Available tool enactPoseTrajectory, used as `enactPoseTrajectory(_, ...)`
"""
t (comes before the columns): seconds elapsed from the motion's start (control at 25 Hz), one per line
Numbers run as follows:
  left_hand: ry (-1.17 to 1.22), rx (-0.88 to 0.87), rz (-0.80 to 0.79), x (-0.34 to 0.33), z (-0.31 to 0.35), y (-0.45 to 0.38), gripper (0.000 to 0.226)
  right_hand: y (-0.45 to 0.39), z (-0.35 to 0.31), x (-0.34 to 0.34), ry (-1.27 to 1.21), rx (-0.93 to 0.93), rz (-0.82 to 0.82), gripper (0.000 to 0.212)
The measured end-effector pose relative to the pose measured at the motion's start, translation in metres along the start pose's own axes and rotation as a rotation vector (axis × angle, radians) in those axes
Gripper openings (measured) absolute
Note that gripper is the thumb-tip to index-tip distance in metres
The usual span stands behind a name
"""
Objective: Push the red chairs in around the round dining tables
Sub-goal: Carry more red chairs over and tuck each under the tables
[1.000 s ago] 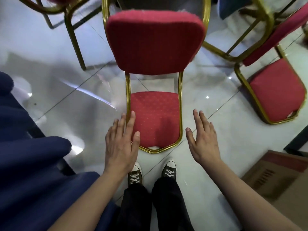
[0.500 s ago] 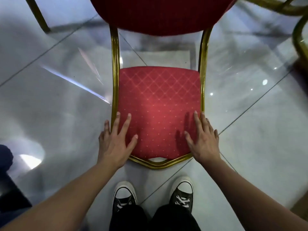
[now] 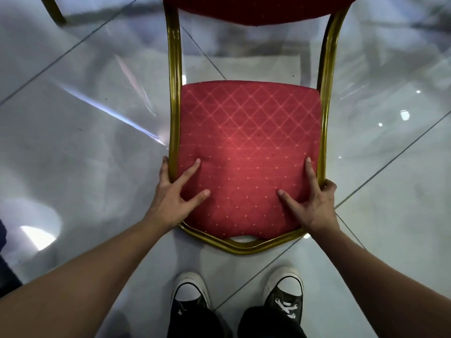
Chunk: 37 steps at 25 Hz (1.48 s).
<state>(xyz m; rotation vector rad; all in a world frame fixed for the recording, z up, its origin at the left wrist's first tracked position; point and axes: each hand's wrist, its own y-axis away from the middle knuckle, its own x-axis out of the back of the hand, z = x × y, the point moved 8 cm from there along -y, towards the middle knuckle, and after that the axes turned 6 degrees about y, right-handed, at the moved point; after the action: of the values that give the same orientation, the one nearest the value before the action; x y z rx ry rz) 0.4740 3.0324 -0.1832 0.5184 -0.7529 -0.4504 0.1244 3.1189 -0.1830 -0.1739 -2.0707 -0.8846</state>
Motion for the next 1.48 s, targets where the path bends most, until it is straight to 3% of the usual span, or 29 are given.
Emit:
enactPoseTrajectory(0.28,-0.152,-0.001,0.092,0.036,0.019,0.046,0.080,0.048,-0.023,0.029,0.019,-0.008,-0.026,0.097)
enactPoseTrajectory(0.96,-0.387,0.248,-0.115,0.168,0.148,0.294,0.074,0.306,-0.108,0.207,0.121,-0.168,-0.170,0.092)
enactPoseTrajectory(1.48,-0.400,0.312,-0.185,0.263,0.271,0.421,0.072,0.415,-0.170,0.352,0.306,-0.249,-0.427,0.093)
